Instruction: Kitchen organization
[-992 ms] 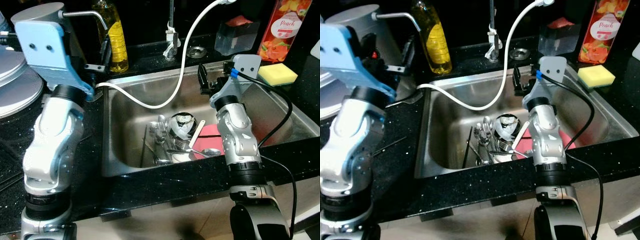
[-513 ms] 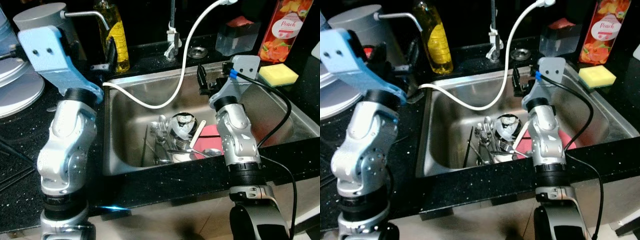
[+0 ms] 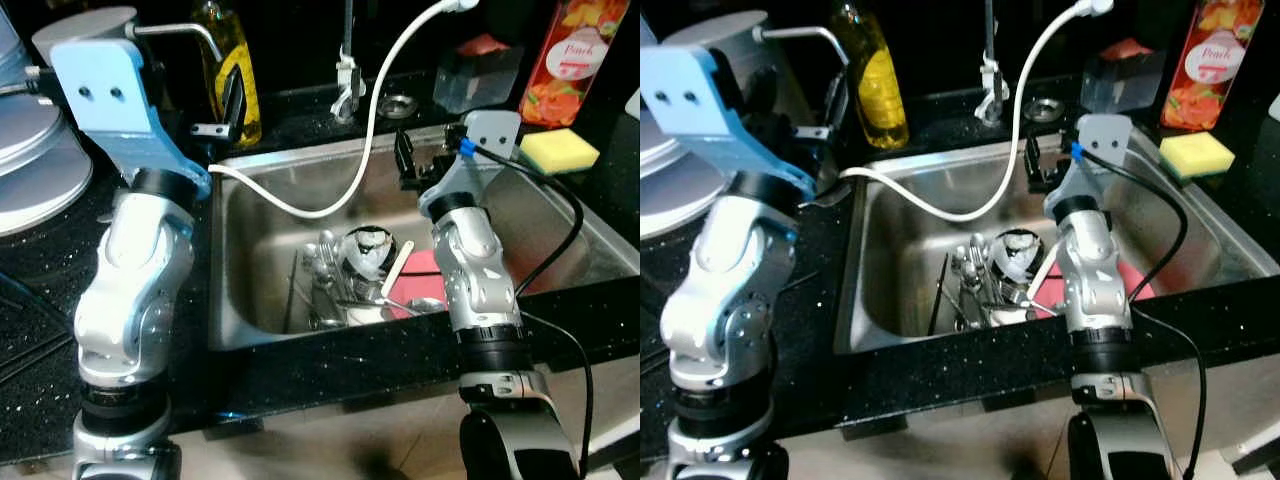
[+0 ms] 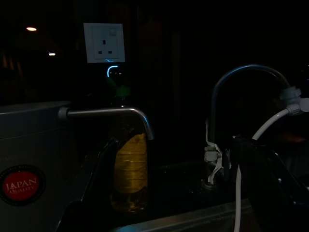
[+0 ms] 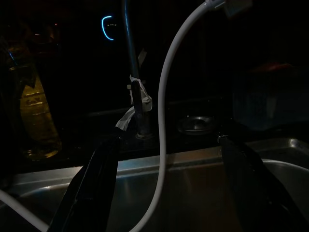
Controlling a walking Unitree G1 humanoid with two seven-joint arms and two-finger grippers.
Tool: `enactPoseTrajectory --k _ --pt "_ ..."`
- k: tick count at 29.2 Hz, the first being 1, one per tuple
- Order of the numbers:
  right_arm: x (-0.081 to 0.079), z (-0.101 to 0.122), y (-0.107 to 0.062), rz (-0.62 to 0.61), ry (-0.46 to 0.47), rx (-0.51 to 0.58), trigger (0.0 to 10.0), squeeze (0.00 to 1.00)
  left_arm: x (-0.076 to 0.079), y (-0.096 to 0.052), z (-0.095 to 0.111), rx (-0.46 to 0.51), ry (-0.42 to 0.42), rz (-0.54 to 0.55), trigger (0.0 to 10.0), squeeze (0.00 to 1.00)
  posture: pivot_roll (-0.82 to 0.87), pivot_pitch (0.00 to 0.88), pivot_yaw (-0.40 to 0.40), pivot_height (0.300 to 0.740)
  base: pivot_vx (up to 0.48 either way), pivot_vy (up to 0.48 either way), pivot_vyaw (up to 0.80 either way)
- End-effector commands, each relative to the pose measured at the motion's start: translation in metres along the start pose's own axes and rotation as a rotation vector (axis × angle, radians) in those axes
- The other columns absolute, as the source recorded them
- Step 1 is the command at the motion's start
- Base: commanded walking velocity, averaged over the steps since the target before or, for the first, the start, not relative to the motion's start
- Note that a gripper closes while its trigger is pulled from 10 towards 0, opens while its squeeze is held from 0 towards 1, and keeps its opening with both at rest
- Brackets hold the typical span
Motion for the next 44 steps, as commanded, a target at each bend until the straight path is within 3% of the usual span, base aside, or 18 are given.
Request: enactPoseTrajectory --k 1,25,33,37,44 --pt "-0.002 -0.005 -0.001 0.008 0.008 -0.018 10.0 0.0 -0.009 0.0 -0.006 -0.024 0.021 0.026 10.0 0.0 -0.07 0.0 0.103 0.74 0.0 0.0 0.0" --pt "-0.006 0.003 -0.002 0.022 0.027 0.017 10.0 0.0 -0.009 -0.002 -0.015 -0.022 0.081 0.017 10.0 0.0 -0.07 0.0 0.102 0.74 0.0 0.0 0.0" --pt "-0.012 0.008 0.0 0.081 -0.017 0.029 10.0 0.0 -0.024 -0.01 -0.005 0.066 0.075 0.126 10.0 0.0 -0.07 0.0 0.031 0.74 0.0 0.0 0.0" --pt "-0.019 0.013 0.008 0.107 -0.012 0.039 10.0 0.0 -0.026 -0.013 0.006 0.096 0.099 0.135 10.0 0.0 -0.05 0.0 0.02 0.74 0.0 0.0 0.0" --pt "-0.026 0.019 0.01 0.118 0.009 0.057 10.0 0.0 -0.025 -0.015 0.007 0.103 0.106 0.135 10.0 0.0 -0.04 0.0 0.023 0.74 0.0 0.0 0.0"
Point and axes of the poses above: a point about 5 cm out from each wrist's last joint towards the gripper, its own y axis pointing out of the wrist towards the gripper, its own z axis along the axis of the wrist's last joint, x = y × z, the point moved 6 cm from there along y, pointing out of the wrist towards the gripper, and after that the axes turned 9 degrees about -y, right-handed, at the moved point
